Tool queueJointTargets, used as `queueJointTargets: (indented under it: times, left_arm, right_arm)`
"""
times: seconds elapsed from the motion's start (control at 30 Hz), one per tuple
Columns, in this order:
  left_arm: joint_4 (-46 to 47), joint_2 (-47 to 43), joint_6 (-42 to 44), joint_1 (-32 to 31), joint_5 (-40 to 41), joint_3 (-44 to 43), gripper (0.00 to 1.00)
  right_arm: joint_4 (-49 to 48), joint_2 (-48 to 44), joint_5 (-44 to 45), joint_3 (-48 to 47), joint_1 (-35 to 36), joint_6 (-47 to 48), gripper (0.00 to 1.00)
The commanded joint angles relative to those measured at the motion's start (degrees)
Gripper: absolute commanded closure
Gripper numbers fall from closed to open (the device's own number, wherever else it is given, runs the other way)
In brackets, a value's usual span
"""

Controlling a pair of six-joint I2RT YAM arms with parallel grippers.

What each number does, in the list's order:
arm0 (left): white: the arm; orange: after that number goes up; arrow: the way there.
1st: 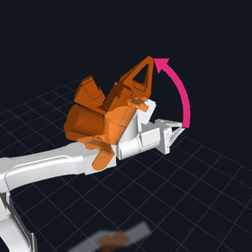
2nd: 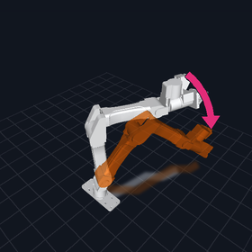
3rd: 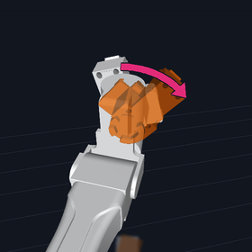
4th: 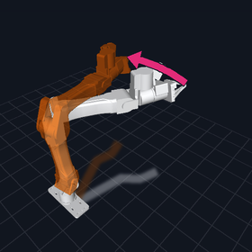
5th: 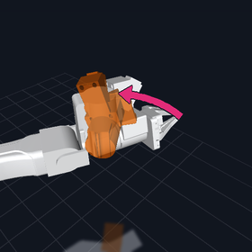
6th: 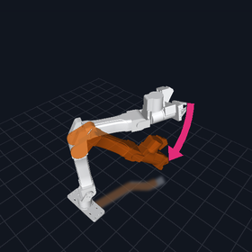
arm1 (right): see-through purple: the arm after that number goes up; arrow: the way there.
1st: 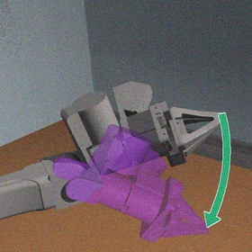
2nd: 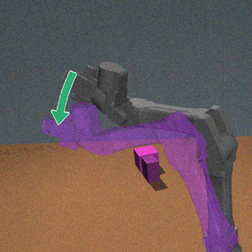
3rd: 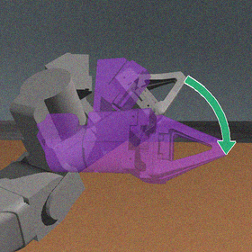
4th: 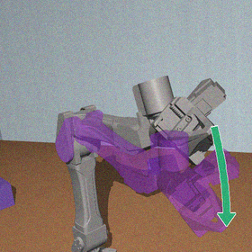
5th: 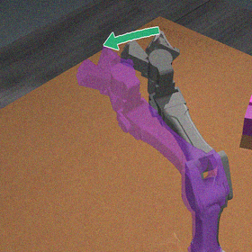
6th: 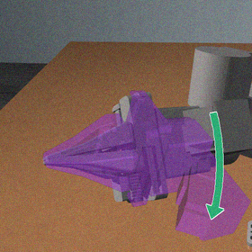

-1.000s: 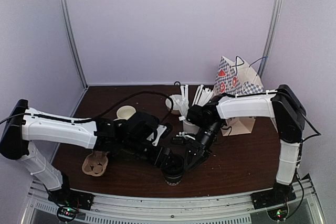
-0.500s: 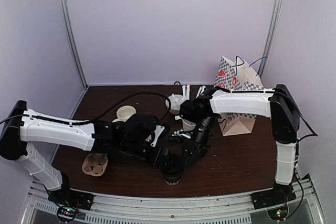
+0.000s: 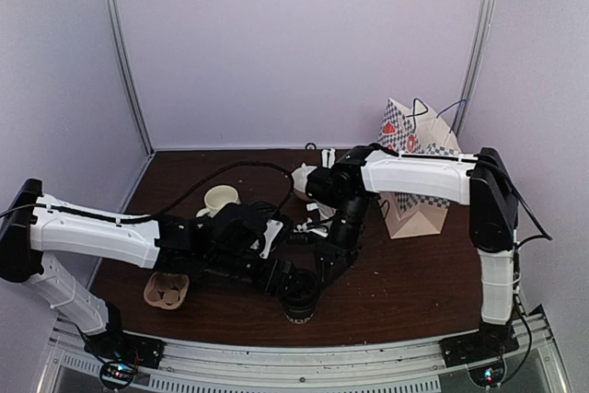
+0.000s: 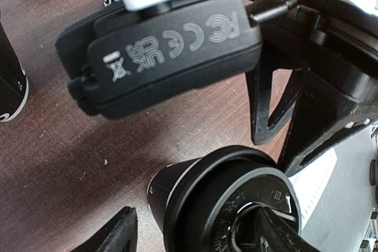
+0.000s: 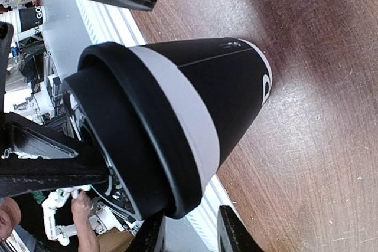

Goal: Pack the takeout coffee

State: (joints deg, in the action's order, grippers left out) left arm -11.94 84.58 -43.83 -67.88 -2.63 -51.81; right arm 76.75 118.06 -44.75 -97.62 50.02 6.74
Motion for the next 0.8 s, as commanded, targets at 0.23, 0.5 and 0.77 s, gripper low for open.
queueJointTargets:
  times: [0.23,0.5,0.77]
  left_arm:
    - [-3.39,-6.60,3.14,-0.83,1.75,0.62,0.25]
    - [-5.98,-6.87,3.50,-0.83,4.53,-1.80,0.22]
    - [-11.53,-10.60,-3.10,-0.80,9.84,0.16,0.28]
  right_arm:
    - [-10.35,-5.04,5.74,-2.75,-0.87,7.94,0.65]
    - [-8.32,-7.80,3.62,-3.12,-1.03,9.34,0.56]
    - [-10.83,-13.55,1.47,5.97,-1.80,8.76,0.54]
